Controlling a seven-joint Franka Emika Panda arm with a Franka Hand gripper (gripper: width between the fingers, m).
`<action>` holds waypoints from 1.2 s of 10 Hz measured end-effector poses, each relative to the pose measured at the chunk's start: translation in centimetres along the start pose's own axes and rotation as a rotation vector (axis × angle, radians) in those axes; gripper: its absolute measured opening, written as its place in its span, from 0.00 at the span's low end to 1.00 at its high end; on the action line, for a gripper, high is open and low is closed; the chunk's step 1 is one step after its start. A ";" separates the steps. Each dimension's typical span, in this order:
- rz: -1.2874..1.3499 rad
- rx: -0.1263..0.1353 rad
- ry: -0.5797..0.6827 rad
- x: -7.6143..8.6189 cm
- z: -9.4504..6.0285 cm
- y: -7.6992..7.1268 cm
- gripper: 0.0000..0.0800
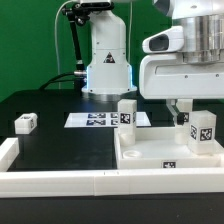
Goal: Assemble square table
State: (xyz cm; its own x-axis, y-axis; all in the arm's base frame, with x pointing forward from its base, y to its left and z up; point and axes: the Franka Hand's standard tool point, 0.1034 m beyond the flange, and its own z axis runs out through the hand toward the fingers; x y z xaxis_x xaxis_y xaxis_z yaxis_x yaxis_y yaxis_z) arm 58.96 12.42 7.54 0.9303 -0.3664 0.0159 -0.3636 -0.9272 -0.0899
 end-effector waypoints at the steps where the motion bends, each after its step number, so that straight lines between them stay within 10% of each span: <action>1: -0.095 -0.003 0.001 0.0 0.0 0.1 0.81; 8: -0.492 -0.021 0.006 0.1 0.0 0.2 0.81; 10: -0.490 -0.021 0.006 0.1 0.0 0.2 0.47; 12: -0.488 -0.022 0.006 0.2 0.0 0.3 0.36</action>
Offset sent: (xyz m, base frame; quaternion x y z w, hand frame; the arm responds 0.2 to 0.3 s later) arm -0.0004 0.0054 0.0008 -0.0082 0.0037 -0.2009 0.9796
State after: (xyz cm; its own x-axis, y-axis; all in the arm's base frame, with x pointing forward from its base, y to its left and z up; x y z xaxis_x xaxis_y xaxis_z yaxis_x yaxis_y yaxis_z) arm 59.02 12.07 7.52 0.9921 0.1114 0.0569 0.1143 -0.9922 -0.0498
